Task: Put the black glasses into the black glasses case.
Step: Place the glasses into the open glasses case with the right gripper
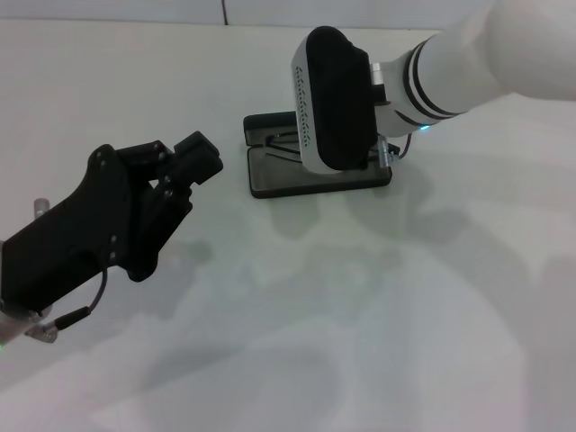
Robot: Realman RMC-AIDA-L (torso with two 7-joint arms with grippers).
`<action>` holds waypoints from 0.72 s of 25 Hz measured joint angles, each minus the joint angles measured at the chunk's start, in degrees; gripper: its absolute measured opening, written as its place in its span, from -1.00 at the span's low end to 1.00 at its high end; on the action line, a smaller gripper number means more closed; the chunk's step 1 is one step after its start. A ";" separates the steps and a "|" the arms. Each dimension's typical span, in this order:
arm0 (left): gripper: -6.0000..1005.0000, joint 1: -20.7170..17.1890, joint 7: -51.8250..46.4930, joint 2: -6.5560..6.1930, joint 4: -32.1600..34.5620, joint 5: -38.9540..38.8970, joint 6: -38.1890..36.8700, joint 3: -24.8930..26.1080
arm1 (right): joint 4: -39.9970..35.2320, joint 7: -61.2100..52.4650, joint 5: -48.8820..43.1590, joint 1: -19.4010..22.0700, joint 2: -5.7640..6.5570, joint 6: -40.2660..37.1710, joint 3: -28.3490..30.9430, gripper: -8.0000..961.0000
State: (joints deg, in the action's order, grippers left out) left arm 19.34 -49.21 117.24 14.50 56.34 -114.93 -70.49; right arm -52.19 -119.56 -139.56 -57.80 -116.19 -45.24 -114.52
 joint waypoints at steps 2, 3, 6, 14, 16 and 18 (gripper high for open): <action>-0.85 0.00 0.03 0.00 0.00 0.00 0.00 0.00 | -0.12 0.01 -0.03 -0.01 0.00 -0.03 0.00 -0.67; -0.85 -0.01 0.06 0.00 0.00 0.00 0.00 0.00 | -0.15 0.01 -0.05 -0.02 0.00 -0.03 0.00 -0.67; -0.85 -0.01 0.08 0.00 0.00 0.00 -0.01 0.00 | -0.17 0.01 -0.12 -0.03 0.00 -0.08 0.00 -0.67; -0.85 0.01 0.09 0.00 0.00 0.00 0.22 0.00 | -0.28 -0.01 -0.27 -0.02 0.00 -0.09 0.00 -0.66; -0.85 0.05 0.09 0.00 0.00 0.03 0.55 0.00 | -0.21 -0.02 -0.28 0.00 0.00 -0.05 0.00 -0.66; -0.85 0.06 0.09 0.04 0.00 0.06 0.69 0.00 | -0.18 -0.02 -0.28 0.00 0.00 -0.05 0.00 -0.66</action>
State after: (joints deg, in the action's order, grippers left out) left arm 19.40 -49.13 117.28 14.50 56.40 -114.24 -70.49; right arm -52.37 -119.58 -139.84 -57.80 -116.19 -45.29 -114.52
